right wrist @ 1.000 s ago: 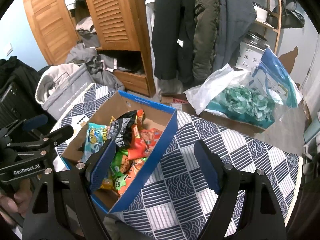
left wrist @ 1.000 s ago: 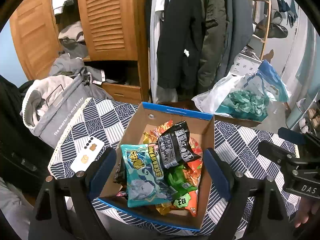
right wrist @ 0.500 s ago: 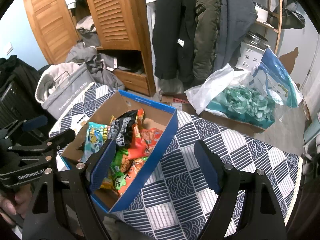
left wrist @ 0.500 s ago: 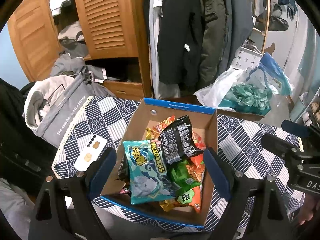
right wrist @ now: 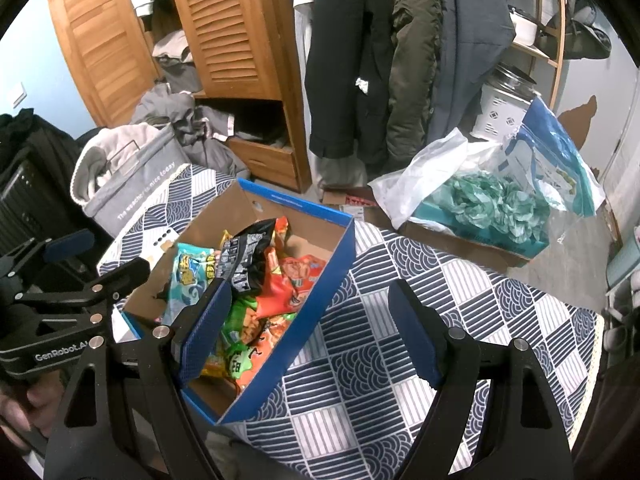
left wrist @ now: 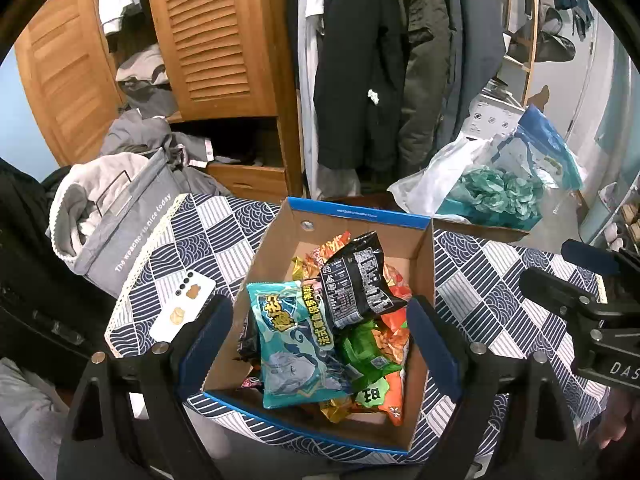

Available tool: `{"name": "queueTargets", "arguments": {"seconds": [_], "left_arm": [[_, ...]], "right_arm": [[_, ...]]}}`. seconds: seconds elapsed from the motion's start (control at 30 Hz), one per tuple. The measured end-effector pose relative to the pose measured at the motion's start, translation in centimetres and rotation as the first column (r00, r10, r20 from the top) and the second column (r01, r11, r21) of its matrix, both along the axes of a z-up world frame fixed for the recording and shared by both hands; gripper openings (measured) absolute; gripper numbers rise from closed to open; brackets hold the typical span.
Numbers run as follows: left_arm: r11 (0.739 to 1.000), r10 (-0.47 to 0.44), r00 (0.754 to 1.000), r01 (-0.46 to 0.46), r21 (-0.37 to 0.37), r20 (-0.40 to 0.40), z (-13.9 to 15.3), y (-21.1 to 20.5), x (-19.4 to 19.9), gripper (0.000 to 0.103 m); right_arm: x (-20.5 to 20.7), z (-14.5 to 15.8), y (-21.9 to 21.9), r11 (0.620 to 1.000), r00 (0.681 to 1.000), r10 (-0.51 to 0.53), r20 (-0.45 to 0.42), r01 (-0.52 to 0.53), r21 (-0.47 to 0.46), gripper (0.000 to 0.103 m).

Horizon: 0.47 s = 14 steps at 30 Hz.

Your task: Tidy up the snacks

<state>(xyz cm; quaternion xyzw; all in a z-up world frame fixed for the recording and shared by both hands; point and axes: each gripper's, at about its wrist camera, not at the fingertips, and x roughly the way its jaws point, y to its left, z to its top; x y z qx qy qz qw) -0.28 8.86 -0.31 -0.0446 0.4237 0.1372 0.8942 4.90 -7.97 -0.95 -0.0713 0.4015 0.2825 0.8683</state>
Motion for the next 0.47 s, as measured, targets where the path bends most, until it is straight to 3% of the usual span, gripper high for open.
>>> {"name": "queueTargets", "arguments": {"seconds": [0.47], "left_arm": [[1.000, -0.012, 1.000, 0.012, -0.012, 0.002, 0.36, 0.19, -0.02, 0.090]], "right_arm": [[-0.08, -0.13, -0.06, 1.000, 1.000, 0.000, -0.001, 0.000, -0.002, 0.080]]}}
